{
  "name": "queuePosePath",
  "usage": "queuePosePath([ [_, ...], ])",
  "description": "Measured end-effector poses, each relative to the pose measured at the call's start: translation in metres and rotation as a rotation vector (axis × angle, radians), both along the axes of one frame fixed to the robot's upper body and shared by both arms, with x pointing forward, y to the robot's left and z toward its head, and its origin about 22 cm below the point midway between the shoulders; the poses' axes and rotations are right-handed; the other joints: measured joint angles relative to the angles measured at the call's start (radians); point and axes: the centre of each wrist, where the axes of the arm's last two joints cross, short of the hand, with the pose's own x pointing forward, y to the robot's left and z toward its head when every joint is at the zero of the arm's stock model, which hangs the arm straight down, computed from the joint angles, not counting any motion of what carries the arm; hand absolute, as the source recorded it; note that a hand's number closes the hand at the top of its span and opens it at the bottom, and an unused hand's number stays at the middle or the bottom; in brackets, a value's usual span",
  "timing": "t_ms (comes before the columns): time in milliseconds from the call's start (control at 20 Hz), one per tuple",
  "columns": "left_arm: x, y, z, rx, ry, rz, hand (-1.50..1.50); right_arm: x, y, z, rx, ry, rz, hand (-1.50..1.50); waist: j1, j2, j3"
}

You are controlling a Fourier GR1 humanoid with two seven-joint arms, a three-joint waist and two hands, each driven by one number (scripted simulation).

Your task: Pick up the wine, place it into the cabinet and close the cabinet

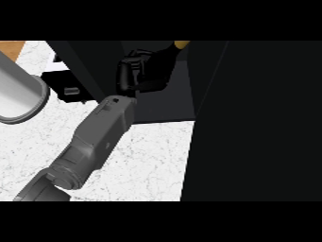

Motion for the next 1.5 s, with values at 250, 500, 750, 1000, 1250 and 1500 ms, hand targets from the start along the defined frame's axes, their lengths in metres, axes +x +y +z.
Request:
queuePosePath([
  [250, 0.004, 0.006, 0.002, 0.084, 0.018, 0.049, 1.50, 0.001, 0.001, 0.001, 0.003, -0.011, 0.009, -1.50, -0.008, 0.005, 0.000],
  [500, 0.006, 0.011, 0.003, 0.116, 0.041, 0.076, 1.50, 0.000, 0.007, 0.001, 0.000, -0.013, 0.037, -1.50, -0.017, 0.010, -0.001],
  [750, 0.006, 0.014, 0.001, 0.145, 0.080, 0.115, 1.50, 0.000, 0.006, 0.003, -0.006, -0.024, 0.036, -1.50, -0.028, 0.015, -0.001],
  [1000, 0.004, 0.018, -0.004, 0.081, 0.109, 0.107, 1.50, 0.000, 0.009, 0.005, 0.007, -0.031, 0.054, -1.50, -0.035, 0.018, -0.001],
  [1250, -0.004, 0.017, -0.017, -0.055, 0.145, 0.087, 1.50, 0.000, 0.011, 0.006, 0.009, -0.034, 0.066, -1.50, -0.043, 0.021, -0.002],
  [1500, -0.013, 0.021, -0.033, -0.159, 0.189, 0.060, 1.50, 0.000, 0.011, 0.003, 0.012, -0.028, 0.066, -1.50, -0.047, 0.020, -0.002],
])
